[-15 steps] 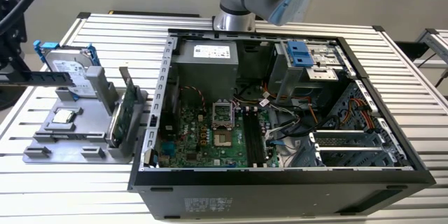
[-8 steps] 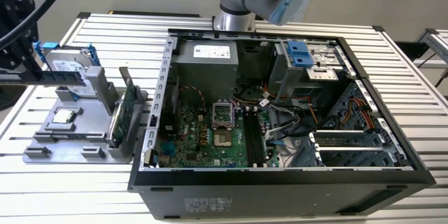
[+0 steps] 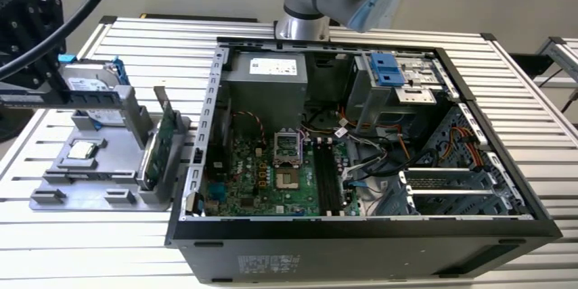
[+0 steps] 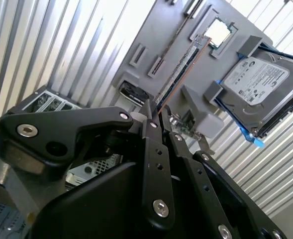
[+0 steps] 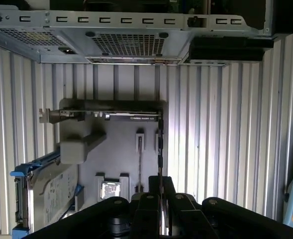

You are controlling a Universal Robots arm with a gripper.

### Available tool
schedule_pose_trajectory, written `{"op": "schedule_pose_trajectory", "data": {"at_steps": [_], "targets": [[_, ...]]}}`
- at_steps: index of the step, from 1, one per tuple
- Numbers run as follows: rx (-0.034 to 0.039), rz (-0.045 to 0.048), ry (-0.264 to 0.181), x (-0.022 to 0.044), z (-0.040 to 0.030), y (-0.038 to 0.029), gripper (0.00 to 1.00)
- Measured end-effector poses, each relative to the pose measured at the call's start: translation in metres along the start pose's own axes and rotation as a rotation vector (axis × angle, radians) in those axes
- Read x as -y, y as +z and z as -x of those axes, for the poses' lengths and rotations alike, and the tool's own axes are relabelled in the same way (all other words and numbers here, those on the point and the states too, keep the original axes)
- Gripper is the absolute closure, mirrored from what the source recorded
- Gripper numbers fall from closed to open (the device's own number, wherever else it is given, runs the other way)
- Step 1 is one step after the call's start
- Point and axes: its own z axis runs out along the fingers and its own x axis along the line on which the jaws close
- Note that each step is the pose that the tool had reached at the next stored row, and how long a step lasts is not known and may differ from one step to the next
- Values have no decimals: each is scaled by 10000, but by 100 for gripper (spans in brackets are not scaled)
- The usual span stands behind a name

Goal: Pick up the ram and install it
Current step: 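Pick up the ram and move it above insertion slot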

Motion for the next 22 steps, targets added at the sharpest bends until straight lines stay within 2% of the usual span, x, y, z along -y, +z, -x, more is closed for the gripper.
{"op": "schedule_pose_trajectory", "data": {"at_steps": [14,22], "targets": [[0,-6,0,-269,-23,0,100],[1,-8,0,-402,-34,-2,100]]}}
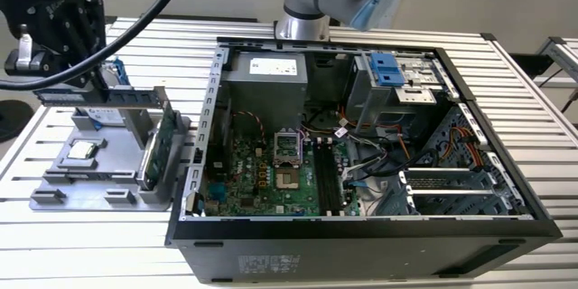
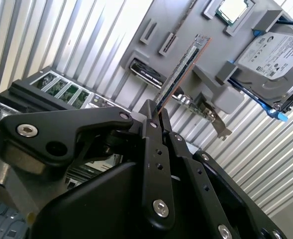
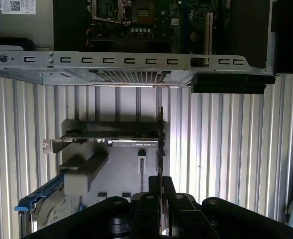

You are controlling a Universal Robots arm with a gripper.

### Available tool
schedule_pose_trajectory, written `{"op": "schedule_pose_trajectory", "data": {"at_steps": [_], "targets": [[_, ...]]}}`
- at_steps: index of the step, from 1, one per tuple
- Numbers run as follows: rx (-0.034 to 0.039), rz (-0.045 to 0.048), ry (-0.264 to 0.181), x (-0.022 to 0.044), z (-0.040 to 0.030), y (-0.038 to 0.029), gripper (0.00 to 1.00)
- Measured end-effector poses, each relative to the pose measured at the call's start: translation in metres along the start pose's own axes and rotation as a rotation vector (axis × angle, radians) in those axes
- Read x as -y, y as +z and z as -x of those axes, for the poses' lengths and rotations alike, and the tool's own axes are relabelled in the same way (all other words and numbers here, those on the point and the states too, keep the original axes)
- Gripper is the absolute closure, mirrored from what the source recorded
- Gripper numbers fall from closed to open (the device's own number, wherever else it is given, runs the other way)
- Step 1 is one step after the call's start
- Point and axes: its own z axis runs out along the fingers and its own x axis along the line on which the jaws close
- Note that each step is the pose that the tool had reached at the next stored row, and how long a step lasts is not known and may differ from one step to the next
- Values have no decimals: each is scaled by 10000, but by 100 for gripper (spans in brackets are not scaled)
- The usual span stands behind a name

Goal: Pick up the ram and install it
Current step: 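Pick up the ram and move it above insertion slot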

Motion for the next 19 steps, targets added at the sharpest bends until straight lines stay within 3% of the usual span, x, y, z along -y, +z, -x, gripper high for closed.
{"op": "schedule_pose_trajectory", "data": {"at_steps": [19], "targets": [[0,-1,0,-280,-18,1,100]]}}
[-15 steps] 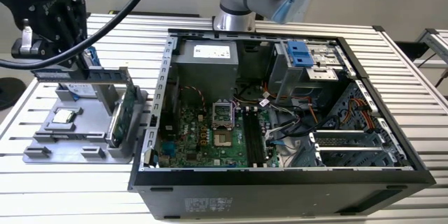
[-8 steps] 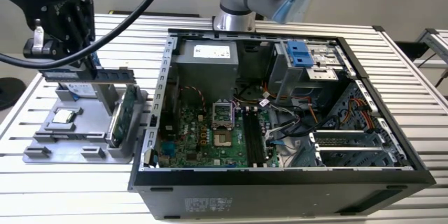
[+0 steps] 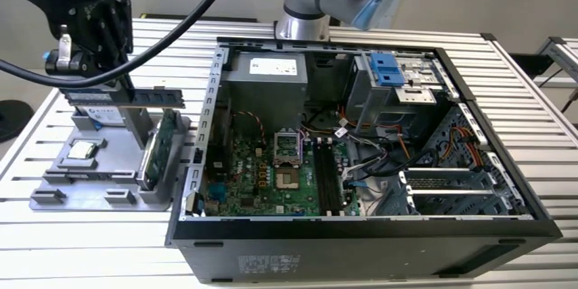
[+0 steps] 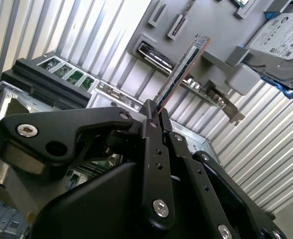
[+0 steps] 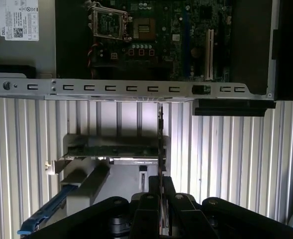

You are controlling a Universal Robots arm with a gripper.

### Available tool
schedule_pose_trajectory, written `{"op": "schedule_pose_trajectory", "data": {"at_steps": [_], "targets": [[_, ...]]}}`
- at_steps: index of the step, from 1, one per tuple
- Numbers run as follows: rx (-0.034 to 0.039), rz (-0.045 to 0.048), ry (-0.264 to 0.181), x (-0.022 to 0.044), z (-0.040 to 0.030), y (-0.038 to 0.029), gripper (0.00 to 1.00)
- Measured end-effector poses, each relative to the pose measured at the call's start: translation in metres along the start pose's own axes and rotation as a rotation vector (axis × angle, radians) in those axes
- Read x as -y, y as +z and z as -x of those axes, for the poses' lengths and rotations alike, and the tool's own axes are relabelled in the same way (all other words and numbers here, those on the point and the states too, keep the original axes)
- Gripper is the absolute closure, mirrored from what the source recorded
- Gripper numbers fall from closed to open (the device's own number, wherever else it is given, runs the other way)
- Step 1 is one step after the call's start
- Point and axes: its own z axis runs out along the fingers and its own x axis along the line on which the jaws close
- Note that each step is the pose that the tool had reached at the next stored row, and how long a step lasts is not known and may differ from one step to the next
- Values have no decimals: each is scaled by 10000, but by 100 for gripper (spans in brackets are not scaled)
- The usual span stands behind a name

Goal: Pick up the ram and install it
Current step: 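Pick up the ram and move it above insertion slot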

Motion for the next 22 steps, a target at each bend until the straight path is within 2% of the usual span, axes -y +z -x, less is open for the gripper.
{"op": "schedule_pose_trajectory", "data": {"at_steps": [22], "targets": [[-1,-2,0,-270,-8,3,100]]}}
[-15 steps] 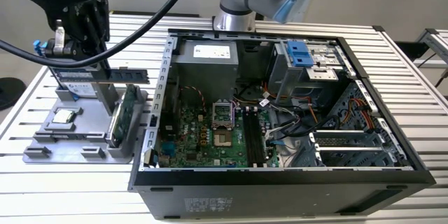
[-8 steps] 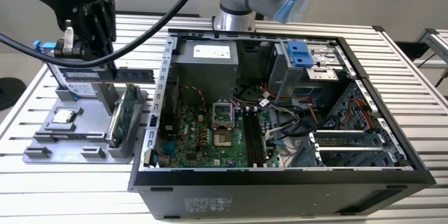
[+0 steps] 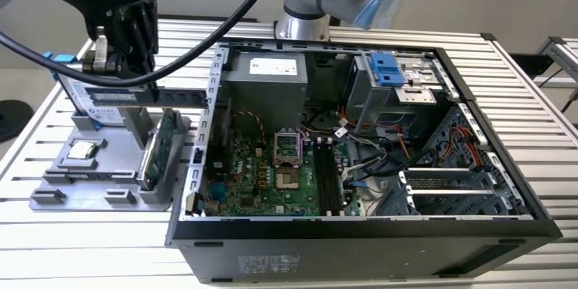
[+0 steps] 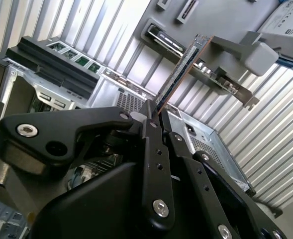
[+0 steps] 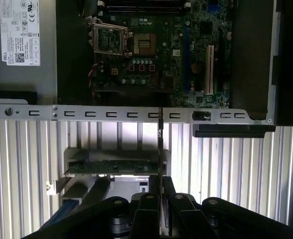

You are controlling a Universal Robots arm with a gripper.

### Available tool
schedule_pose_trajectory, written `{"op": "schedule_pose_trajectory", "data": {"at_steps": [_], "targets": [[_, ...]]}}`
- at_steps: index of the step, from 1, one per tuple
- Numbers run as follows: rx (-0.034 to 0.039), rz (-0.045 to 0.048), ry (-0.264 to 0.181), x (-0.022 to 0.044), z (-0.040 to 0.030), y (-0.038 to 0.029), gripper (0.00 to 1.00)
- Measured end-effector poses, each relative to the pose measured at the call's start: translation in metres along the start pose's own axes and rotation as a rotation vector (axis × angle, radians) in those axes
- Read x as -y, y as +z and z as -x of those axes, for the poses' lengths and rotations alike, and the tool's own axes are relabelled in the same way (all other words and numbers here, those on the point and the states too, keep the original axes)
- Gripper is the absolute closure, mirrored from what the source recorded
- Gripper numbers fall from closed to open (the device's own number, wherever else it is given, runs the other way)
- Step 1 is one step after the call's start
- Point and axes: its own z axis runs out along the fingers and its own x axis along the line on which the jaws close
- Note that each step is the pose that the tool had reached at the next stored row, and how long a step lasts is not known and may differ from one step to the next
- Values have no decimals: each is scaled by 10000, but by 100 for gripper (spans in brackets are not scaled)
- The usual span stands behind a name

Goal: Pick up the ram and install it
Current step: 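Pick up the ram and move it above insertion slot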

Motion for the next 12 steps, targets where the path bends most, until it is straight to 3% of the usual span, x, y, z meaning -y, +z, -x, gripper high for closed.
{"op": "schedule_pose_trajectory", "data": {"at_steps": [12], "targets": [[0,-1,0,-121,-1,0,100]]}}
